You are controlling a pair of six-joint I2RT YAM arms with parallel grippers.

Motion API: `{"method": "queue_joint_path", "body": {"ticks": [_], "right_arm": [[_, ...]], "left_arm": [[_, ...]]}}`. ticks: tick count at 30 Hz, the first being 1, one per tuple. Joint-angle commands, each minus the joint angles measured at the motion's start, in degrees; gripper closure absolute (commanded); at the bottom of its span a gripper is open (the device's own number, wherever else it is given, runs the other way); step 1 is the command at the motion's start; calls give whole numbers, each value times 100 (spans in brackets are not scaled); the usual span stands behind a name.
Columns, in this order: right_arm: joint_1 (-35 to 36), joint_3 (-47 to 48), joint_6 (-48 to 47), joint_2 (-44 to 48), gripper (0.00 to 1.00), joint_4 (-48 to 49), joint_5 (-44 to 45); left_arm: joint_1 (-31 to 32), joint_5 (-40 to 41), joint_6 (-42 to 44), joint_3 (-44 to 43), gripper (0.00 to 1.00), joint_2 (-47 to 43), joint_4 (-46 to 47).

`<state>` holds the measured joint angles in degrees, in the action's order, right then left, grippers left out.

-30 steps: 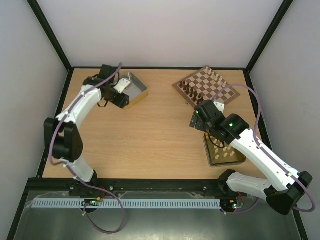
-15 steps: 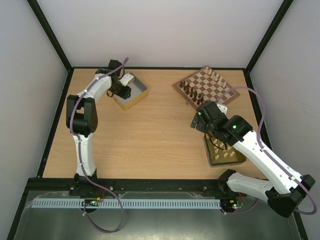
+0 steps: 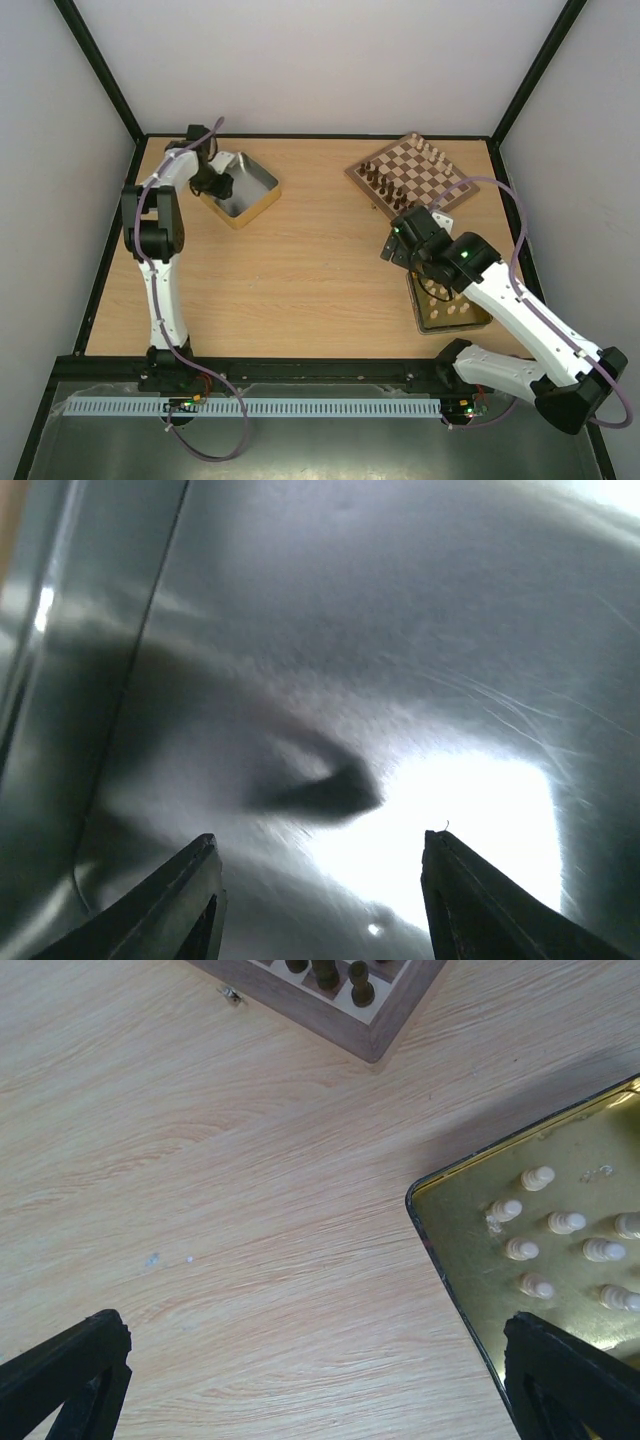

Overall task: Set up the chess pieces on the board
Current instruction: Move the storage box to the center of the board.

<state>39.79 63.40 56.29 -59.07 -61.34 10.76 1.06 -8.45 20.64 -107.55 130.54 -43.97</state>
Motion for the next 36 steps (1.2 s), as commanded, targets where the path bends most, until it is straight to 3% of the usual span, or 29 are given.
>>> {"method": "queue_joint_path", "body": {"ticks": [1,11,20,30,36], "right_arm": [[28,-153,-114,-144,3,54,56],[28,-245,-388,-564,3,537,-83],[28,-164,-595,-966,3,773,-26],[-230,673,-782,-1168,3,541,573],[-1408,1228,-1303,-1427,3,676,517]], "left_arm": [[-403,104,156,296,45,-163,-36],[-1633,297,568,444,44,-260,-35],[-2486,250,249,-778,47,128,-250],[-2075,-1615,275,-120,38,-1096,-438],[-1834,-2558,479,-91,32,-1830,-911]]}}
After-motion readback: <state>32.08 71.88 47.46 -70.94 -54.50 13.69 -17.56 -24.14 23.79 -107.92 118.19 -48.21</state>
